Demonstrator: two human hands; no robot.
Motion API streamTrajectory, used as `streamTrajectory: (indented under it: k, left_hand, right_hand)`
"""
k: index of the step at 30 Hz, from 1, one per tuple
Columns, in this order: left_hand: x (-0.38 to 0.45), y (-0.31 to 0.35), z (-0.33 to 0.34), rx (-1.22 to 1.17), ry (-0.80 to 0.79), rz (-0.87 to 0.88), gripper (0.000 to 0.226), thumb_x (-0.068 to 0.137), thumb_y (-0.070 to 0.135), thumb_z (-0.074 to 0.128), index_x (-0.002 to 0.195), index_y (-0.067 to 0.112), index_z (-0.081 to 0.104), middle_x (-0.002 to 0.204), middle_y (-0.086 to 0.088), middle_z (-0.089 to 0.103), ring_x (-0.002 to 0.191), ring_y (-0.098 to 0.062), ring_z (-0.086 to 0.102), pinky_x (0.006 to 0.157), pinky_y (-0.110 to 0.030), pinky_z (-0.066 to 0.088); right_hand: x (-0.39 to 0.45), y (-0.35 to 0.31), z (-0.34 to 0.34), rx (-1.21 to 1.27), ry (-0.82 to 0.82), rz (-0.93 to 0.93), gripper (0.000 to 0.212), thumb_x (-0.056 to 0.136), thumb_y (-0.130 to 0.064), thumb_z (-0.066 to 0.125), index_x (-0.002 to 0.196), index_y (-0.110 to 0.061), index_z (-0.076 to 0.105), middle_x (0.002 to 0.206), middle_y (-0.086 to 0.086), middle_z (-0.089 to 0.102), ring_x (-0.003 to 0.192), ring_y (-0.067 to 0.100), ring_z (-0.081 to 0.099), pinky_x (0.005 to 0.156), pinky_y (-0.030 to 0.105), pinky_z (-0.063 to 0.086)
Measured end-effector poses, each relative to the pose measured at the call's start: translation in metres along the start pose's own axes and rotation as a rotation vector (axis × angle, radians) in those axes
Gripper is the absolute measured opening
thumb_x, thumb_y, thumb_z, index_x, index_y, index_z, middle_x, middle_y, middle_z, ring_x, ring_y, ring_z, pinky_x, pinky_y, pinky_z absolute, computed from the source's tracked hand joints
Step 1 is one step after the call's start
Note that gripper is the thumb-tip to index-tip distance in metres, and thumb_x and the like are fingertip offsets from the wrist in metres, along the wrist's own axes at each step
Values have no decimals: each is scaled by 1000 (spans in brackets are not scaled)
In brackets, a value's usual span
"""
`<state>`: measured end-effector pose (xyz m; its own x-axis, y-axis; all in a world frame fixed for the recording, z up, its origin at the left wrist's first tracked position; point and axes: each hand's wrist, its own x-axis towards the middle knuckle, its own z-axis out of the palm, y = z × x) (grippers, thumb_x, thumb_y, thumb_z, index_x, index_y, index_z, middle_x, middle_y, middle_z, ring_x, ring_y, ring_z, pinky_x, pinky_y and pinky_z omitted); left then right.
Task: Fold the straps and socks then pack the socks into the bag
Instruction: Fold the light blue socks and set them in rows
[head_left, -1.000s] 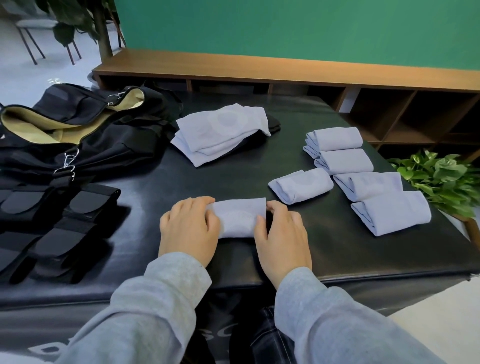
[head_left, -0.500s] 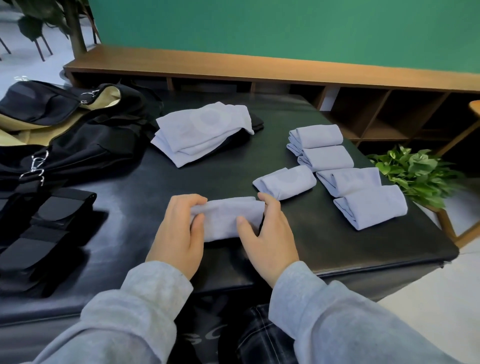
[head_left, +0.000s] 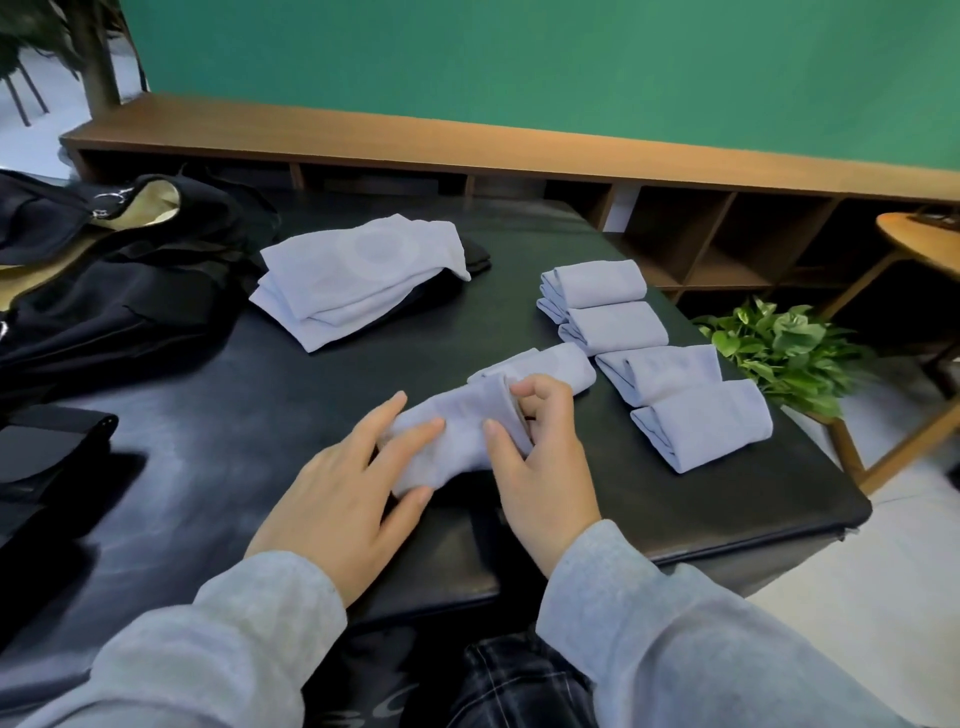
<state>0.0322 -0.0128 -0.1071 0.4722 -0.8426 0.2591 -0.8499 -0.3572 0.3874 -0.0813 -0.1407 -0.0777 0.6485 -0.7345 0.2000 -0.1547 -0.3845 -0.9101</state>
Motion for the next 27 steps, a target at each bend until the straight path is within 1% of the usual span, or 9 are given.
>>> streamTrajectory:
  k: [4,6,8,10,13,15,19,22,27]
  left_hand:
    - [3,0,2,-77,6,92,49,84,55,32,133,50,28,151,17,14,100,-14,58,83,-25,43]
    - [9,4,1,-307,13,67,50,81,59,33,129,61,22,148,31,5,122,7,38,93,-14,31]
    - [19,12,2,-537,67,11,45,84,53,41,123,69,24,142,36,15,127,18,23,97,-9,27]
    - [31,20,4,-640,106,-36,44,92,34,47,118,66,31,132,32,34,121,14,32,96,-5,27]
    - [49,34,6,-704,80,-39,45,93,19,48,116,56,35,129,32,38,116,17,35,86,4,26]
    - [60,43,6,-723,64,-20,44,93,18,48,113,56,36,125,32,39,111,18,39,82,5,28]
    - [84,59,9,-730,41,-18,46,92,21,48,99,65,36,110,23,47,78,-4,53,70,-9,40]
    - [104,75,16,-758,90,-45,33,92,19,50,88,50,42,94,14,48,59,-2,44,58,-9,36]
    - [144,101,24,-770,156,-26,25,89,9,55,83,33,55,107,16,47,87,6,49,74,-2,34]
  right_hand:
    - [4,7,-11,4,62,-19,33,93,-14,54,88,-42,37,88,-16,53,81,-1,52,68,7,39]
    - [5,10,-15,22,65,-22,33,93,-14,53,88,-43,37,85,-15,53,78,2,52,68,13,43]
    - [8,11,-20,49,52,-14,29,93,-13,52,90,-38,38,85,-12,53,76,4,53,70,20,45]
    - [13,10,-26,68,49,-14,26,93,-10,50,90,-33,38,84,-11,52,72,0,50,70,19,44]
    - [25,7,-38,64,80,-24,27,93,-5,47,88,-30,37,82,-9,49,67,-1,46,65,14,39]
    - [35,5,-48,50,118,-29,27,93,-4,46,86,-28,37,82,-8,48,67,-3,46,64,11,39]
    - [54,4,-71,-18,151,27,26,95,-10,47,84,-28,32,81,-9,44,69,3,47,57,6,39]
    - [70,9,-87,-55,234,27,29,94,-11,50,80,-27,30,78,-6,41,64,6,43,54,8,38]
    - [99,19,-114,-162,296,-9,20,95,-14,49,85,-26,37,74,-7,47,63,7,44,58,21,36]
